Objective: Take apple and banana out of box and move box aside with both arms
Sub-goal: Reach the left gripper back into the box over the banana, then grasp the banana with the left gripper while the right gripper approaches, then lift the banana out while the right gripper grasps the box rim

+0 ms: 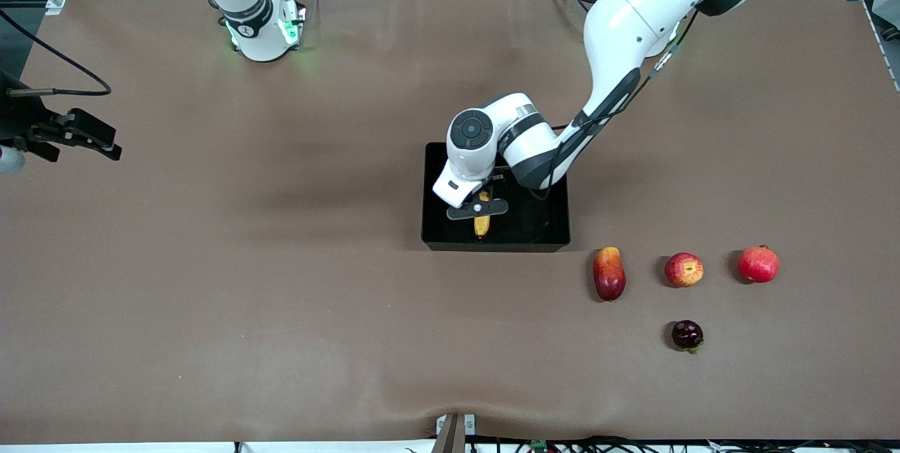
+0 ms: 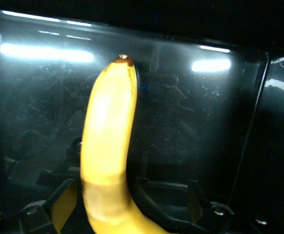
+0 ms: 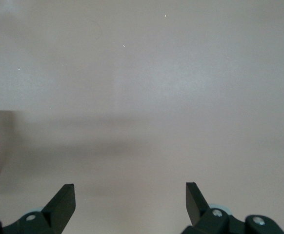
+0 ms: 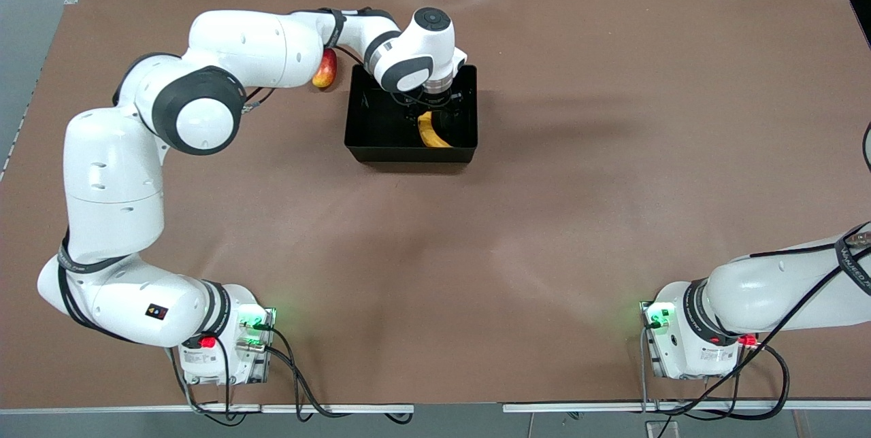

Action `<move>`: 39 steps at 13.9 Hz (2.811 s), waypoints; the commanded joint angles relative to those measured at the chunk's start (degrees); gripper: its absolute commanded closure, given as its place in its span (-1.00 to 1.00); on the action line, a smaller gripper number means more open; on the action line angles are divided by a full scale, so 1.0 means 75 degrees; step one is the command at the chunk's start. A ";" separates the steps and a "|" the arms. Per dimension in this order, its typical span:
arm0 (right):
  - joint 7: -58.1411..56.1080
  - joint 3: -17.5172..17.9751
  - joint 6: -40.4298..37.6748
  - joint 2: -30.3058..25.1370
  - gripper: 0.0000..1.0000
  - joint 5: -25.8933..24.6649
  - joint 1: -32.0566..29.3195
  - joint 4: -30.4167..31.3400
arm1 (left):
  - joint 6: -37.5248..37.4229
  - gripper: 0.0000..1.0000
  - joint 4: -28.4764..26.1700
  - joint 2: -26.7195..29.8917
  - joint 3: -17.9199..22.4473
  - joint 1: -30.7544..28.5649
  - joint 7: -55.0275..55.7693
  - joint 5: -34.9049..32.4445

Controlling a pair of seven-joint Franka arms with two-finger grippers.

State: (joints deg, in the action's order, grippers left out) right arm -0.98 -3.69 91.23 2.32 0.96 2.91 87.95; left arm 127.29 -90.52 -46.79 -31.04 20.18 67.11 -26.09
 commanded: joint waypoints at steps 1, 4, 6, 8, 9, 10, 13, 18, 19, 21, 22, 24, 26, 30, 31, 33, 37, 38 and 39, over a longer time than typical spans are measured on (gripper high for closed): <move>-0.0010 -0.0035 -0.0059 0.0054 -1.00 -0.0093 0.0081 -0.0079 | 0.0055 -1.00 0.0175 -0.0183 0.0038 0.0087 0.0263 -0.0212; -0.0010 -0.0046 -0.0059 0.0054 -1.00 -0.0081 0.0081 -0.0091 | 0.0312 -0.88 0.0163 -0.0347 0.0038 0.0099 0.0251 -0.0224; -0.0010 -0.0035 -0.0059 0.0065 -1.00 -0.0081 0.0081 -0.0079 | 0.0476 -0.22 0.0140 -0.0406 0.0038 0.0087 0.0263 -0.0224; -0.0010 -0.0035 -0.0059 0.0089 -1.00 -0.0081 0.0081 -0.0091 | 0.0477 0.18 0.0116 -0.0453 0.0038 0.0087 0.0251 -0.0236; -0.0010 -0.0035 -0.0059 0.0089 -1.00 -0.0081 0.0081 -0.0079 | 0.0477 0.30 0.0104 -0.0464 0.0038 0.0087 0.0251 -0.0236; -0.0010 -0.0046 -0.0059 0.0101 -1.00 -0.0093 0.0081 -0.0090 | 0.0465 0.50 0.0104 -0.0499 0.0038 0.0087 0.0240 -0.0224; -0.0010 -0.0046 -0.0047 0.0101 -1.00 -0.0081 0.0081 -0.0091 | 0.0337 1.00 0.0093 -0.0465 0.0038 0.0087 0.0240 -0.0235; 0.0013 -0.0035 0.0012 0.0241 -1.00 -0.0081 0.0209 -0.0102 | -0.0483 1.00 0.0186 0.0225 -0.0009 -0.0029 0.0228 -0.0177; 0.0013 -0.0035 0.0023 0.0253 -1.00 -0.0070 0.0210 -0.0102 | -0.0658 1.00 0.0186 0.0471 -0.0021 -0.0053 0.0216 -0.0154; 0.0036 -0.0035 0.0047 0.0323 -1.00 0.0024 0.0221 -0.0102 | -0.0835 1.00 0.0186 0.0882 -0.0021 -0.0089 0.0158 -0.0119; 0.0036 -0.0023 0.0058 0.0405 -1.00 0.0048 0.0279 -0.0114 | -0.0847 1.00 0.0186 0.0953 -0.0021 -0.0181 0.0146 -0.0130; 0.0048 -0.0035 0.0198 0.0557 -1.00 0.0036 0.0606 -0.0114 | -0.0859 1.00 0.0198 0.1058 -0.0033 -0.0241 0.0134 -0.0130; 0.0024 -0.0023 0.0386 0.0651 -1.00 0.0176 0.0725 -0.0114 | -0.1103 1.00 0.0175 0.1420 -0.0056 -0.0462 0.0029 -0.0118; 0.0048 -0.0023 0.0853 0.1305 -1.00 0.0598 0.1601 -0.0114 | -0.1876 1.00 0.0093 0.2369 -0.0314 -0.1503 -0.0987 0.0559; 0.0048 -0.0023 0.1111 0.1575 -1.00 0.0657 0.1894 -0.0114 | -0.2157 1.00 0.0035 0.2511 -0.0314 -0.1831 -0.1432 0.0712; 0.0060 -0.0023 0.1615 0.2008 -1.00 0.0925 0.2270 -0.0114 | -0.2266 1.00 -0.0269 0.2699 -0.0314 -0.2569 -0.2276 0.0737; 0.0644 -0.0023 0.2246 0.3110 -1.00 0.2285 0.3008 -0.0126 | -0.2079 1.00 -0.0878 0.2700 -0.0314 -0.4069 -0.3520 0.0714; 0.0855 -0.0023 0.2737 0.3333 -1.00 0.2274 0.3347 -0.0126 | -0.2055 1.00 -0.1135 0.2746 -0.0326 -0.4421 -0.3627 0.0714; 0.1054 -0.0023 0.3137 0.3532 -1.00 0.2263 0.3617 -0.0126 | -0.2043 1.00 -0.1416 0.2863 -0.0326 -0.4657 -0.3767 0.0714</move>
State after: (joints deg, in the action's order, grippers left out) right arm 3.44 -3.19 111.15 25.98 16.84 26.13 88.32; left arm 110.73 -96.27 -27.95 -32.68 -11.29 40.67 -21.66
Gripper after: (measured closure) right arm 0.000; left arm 0.612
